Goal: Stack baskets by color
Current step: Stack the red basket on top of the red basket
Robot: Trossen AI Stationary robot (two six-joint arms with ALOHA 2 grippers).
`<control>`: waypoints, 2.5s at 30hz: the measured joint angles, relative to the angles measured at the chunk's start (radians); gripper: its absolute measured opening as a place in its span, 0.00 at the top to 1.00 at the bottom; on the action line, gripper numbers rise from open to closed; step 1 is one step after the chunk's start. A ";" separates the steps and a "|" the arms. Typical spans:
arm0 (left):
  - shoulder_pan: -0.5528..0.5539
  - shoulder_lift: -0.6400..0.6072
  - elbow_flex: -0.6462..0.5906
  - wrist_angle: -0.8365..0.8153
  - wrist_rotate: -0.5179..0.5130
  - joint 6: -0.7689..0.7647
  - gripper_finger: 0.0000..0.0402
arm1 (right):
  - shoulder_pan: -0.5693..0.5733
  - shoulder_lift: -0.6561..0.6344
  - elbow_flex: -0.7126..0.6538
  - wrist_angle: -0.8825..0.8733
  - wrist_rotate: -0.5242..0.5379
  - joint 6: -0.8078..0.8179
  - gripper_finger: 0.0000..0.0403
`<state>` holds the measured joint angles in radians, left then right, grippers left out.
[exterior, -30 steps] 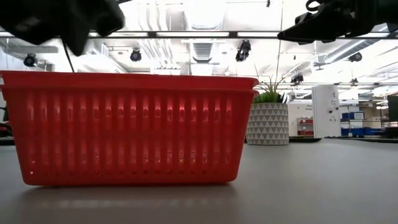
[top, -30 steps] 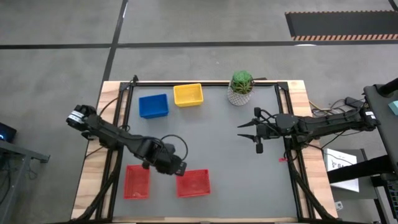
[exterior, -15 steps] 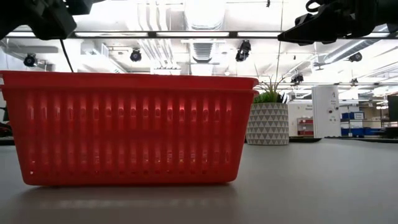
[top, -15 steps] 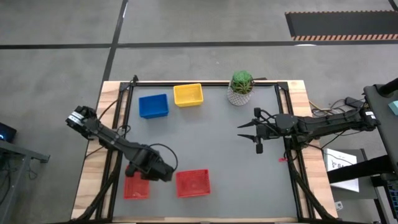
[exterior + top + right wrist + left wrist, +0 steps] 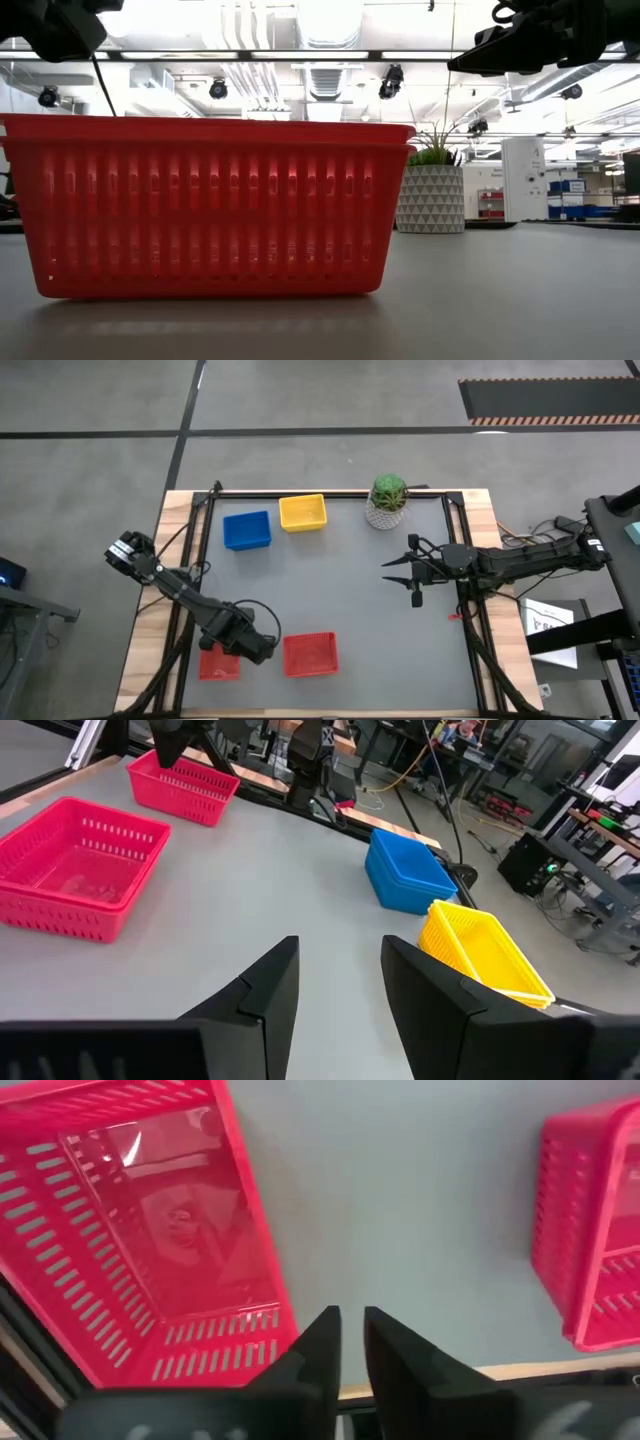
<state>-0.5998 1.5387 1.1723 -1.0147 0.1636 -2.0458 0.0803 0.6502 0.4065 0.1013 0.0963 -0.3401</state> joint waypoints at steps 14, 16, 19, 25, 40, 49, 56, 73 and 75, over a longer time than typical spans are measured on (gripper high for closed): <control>-0.054 0.013 -0.019 -0.005 -0.004 -0.045 0.73 | 0.000 0.000 -0.001 0.000 0.000 0.003 0.66; -0.057 0.024 -0.019 -0.005 -0.004 -0.045 0.73 | 0.000 0.000 -0.001 0.000 0.000 0.003 0.66; -0.061 0.044 -0.019 -0.003 -0.004 -0.044 0.73 | 0.000 0.000 -0.001 0.000 0.000 0.004 0.66; -0.069 0.058 -0.019 0.011 -0.001 -0.040 0.73 | 0.000 0.000 -0.002 0.000 0.000 0.007 0.66; -0.086 0.052 -0.020 -0.022 -0.002 -0.017 0.55 | 0.000 0.000 -0.005 -0.001 0.000 0.009 0.66; -0.089 0.086 -0.047 -0.051 -0.016 -0.009 0.42 | 0.000 0.000 -0.006 -0.001 0.001 0.010 0.66; -0.089 0.098 -0.085 -0.013 -0.016 0.011 0.45 | 0.000 0.000 -0.006 -0.001 0.001 0.010 0.66; -0.087 0.098 -0.085 -0.013 -0.008 0.018 0.98 | 0.000 0.000 -0.007 0.000 0.009 0.011 0.66; -0.087 0.098 -0.080 -0.016 0.017 0.018 0.99 | 0.000 0.000 -0.007 0.000 0.009 0.011 0.66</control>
<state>-0.6868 1.6367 1.0927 -1.0309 0.1807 -2.0276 0.0799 0.6502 0.3996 0.1009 0.1051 -0.3290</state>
